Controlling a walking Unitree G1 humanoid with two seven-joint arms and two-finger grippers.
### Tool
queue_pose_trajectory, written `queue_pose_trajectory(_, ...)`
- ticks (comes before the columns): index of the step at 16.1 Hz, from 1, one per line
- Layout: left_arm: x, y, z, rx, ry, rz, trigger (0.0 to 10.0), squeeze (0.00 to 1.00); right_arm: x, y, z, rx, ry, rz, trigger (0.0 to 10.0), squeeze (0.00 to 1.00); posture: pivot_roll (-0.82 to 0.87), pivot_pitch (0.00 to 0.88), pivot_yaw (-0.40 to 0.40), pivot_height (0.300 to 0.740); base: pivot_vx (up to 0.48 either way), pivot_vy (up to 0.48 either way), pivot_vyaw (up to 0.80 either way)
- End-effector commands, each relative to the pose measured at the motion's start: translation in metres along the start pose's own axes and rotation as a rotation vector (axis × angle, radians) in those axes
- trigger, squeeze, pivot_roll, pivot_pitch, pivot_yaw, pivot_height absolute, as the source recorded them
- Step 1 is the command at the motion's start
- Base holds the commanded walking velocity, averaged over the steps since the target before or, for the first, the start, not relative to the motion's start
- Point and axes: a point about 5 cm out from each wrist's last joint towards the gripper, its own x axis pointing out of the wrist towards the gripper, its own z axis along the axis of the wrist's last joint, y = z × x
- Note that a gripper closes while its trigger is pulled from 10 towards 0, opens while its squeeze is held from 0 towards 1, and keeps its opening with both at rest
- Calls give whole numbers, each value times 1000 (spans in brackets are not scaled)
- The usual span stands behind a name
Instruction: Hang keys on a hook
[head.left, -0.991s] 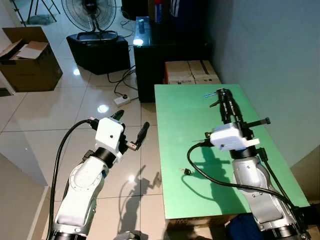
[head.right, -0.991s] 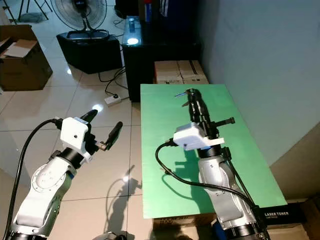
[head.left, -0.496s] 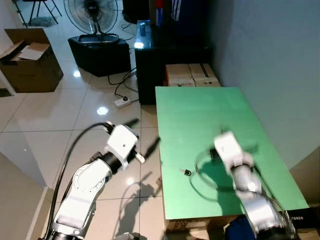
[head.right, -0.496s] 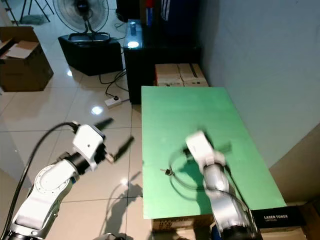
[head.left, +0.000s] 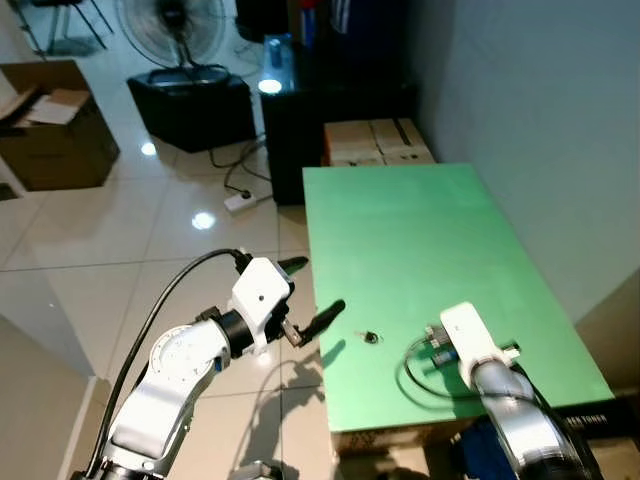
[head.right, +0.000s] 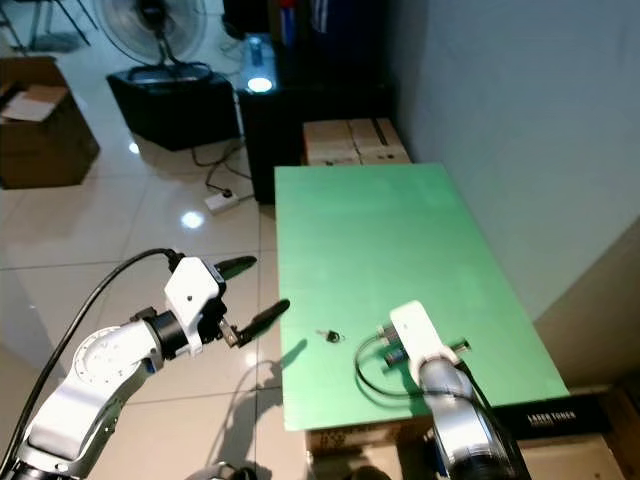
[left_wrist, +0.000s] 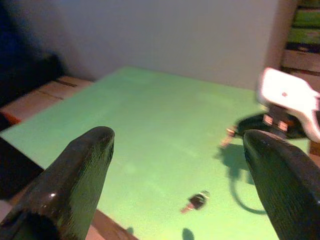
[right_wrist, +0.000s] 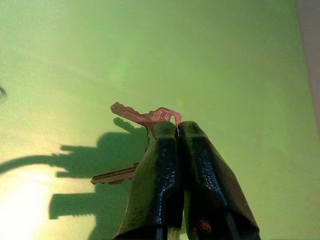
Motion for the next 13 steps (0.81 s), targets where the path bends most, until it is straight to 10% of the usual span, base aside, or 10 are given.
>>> queue_pose_trajectory(1,1,-4,-2,7,29,-27,10000,0,5,4,13,35,-50,32,10000,0,-46,128,31,740,0,0,0)
queue_pose_trajectory(12,7,-11,-2,-6,52,-50,10000,0,16,7,22,-35,-14,198,10000,0,-59,137,10,740,0,0,0)
queue_pose_trajectory(13,7,-10,-2,-4,52,-49,10000,0,16,6,21,-39,1,198,10000,776,-59,131,9,740,0,0,0)
